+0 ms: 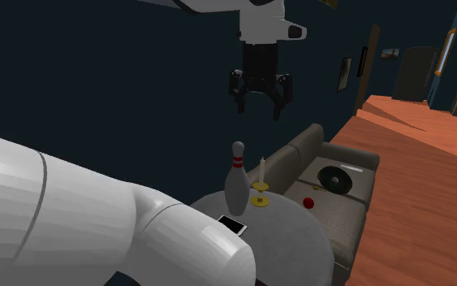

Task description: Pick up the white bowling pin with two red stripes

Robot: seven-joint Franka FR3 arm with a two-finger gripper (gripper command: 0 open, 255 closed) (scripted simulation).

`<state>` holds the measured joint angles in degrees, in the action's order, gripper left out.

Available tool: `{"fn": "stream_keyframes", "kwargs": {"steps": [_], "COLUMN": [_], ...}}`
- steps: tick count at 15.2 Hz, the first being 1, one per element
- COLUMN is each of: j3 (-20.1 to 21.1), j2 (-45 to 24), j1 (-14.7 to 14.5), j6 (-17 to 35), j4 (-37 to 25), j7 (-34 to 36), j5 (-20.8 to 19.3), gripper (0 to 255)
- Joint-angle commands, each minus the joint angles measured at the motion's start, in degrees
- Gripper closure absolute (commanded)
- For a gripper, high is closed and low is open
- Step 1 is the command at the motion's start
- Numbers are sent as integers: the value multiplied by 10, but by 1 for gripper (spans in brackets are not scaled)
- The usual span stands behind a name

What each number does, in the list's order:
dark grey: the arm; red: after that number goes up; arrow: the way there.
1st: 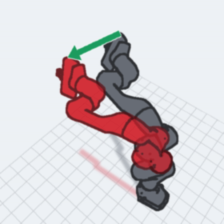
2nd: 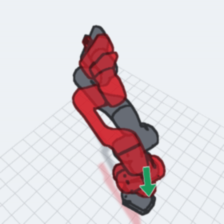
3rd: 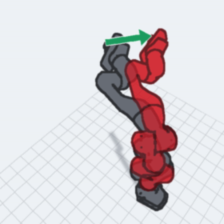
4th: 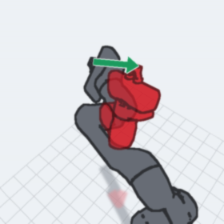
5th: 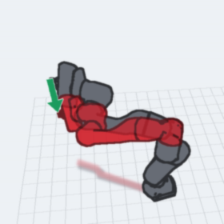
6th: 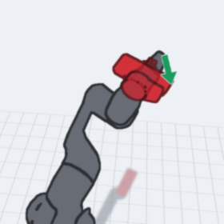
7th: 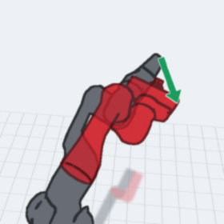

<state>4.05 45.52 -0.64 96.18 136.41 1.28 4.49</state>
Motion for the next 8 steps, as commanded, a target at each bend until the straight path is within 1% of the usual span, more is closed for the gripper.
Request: {"fn": "stream_keyframes", "kwargs": {"steps": [1,8], "j3": [0,37], "j2": [0,-150], "j1": [0,-15], "j6": [0,79], "j4": [0,-49], "j7": [0,14], "j5": [0,16], "gripper": [0,0]}}
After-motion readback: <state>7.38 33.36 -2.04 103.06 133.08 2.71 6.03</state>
